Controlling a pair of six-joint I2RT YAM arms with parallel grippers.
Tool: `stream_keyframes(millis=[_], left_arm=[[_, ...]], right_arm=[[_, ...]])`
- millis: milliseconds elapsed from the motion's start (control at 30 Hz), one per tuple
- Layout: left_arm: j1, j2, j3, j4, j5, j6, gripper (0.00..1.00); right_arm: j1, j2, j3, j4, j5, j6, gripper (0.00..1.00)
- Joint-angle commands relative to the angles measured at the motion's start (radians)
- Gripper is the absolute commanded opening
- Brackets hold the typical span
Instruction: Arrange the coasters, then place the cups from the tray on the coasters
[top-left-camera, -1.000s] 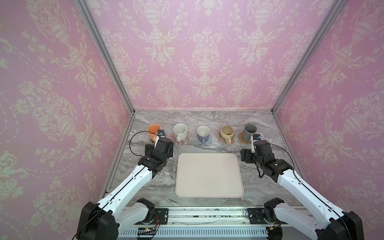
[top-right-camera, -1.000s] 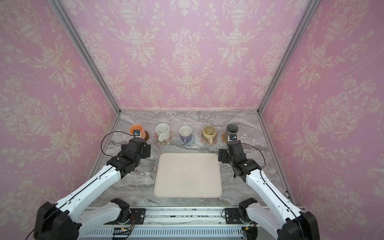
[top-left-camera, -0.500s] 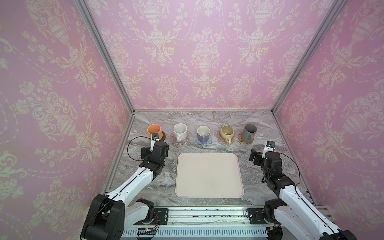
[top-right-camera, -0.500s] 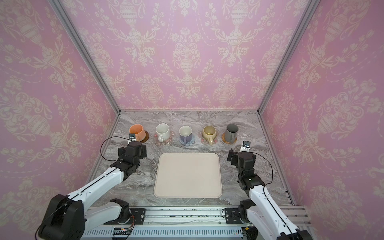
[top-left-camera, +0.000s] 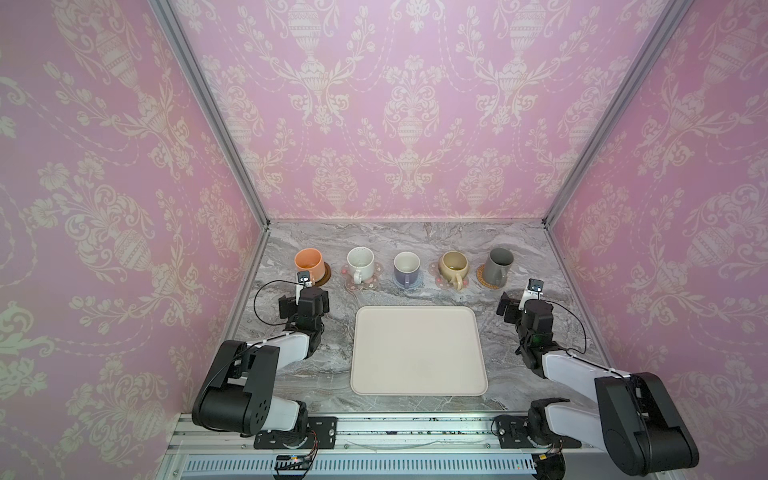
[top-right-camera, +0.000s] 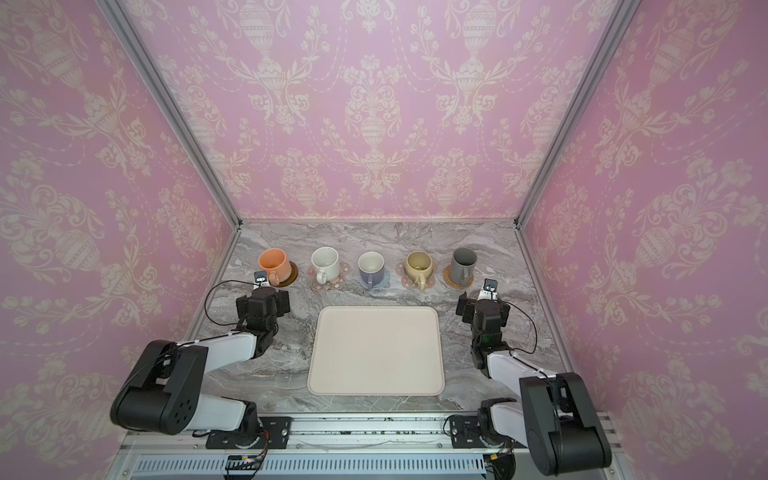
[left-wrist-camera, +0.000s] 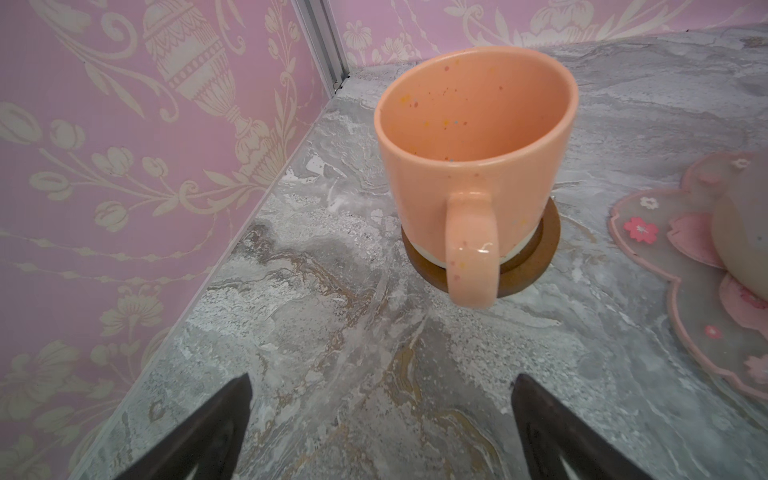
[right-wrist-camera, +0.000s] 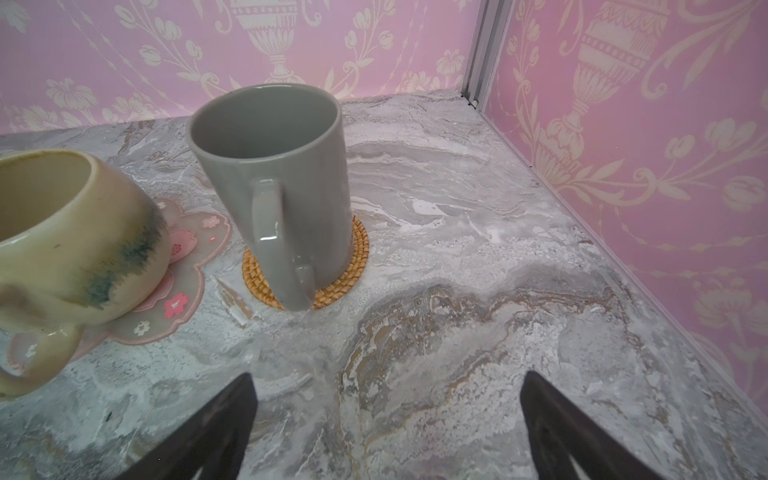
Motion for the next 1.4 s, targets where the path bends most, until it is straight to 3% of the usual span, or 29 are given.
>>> stream_keyframes(millis=[0, 100, 200, 267, 467, 500, 667, 767, 833, 1367], left_arm=[[0.025, 0.034, -0.011, 0.188, 0.072, 0.046, 0.99], [0.030, 0.055, -0.006, 0.215, 0.132, 0.084, 0.99], [0.032, 0.102, -0.058, 0.371, 0.205, 0.123, 0.99], [0.033, 0.129, -0.094, 0.472, 0.192, 0.121, 0.99], [0.082, 0.202, -0.129, 0.583, 0.244, 0.064, 0.99], [0.082, 0.232, -0.132, 0.649, 0.236, 0.079, 0.99], [0.099, 0.221, -0.134, 0.626, 0.213, 0.044, 0.99], [0.099, 0.207, -0.091, 0.523, 0.225, 0.045, 0.99], [0.103, 0.197, -0.068, 0.461, 0.222, 0.030, 0.99], [0.102, 0.204, -0.073, 0.483, 0.231, 0.044, 0.99]], right_arm=[[-0.009, 0.039, 0.007, 0.153, -0.049, -0.041, 1.00], [-0.016, 0.061, 0.024, 0.151, -0.109, -0.054, 1.00], [-0.022, 0.072, 0.041, 0.133, -0.205, -0.077, 1.00], [-0.024, 0.089, 0.040, 0.162, -0.243, -0.086, 1.00], [-0.035, 0.333, -0.018, 0.541, -0.329, -0.083, 1.00], [-0.035, 0.324, -0.023, 0.532, -0.328, -0.084, 1.00], [-0.036, 0.304, 0.040, 0.377, -0.298, -0.076, 1.00], [-0.037, 0.298, 0.110, 0.240, -0.263, -0.065, 1.00], [-0.035, 0.303, 0.105, 0.260, -0.269, -0.066, 1.00], [-0.035, 0.302, 0.106, 0.255, -0.265, -0.066, 1.00]])
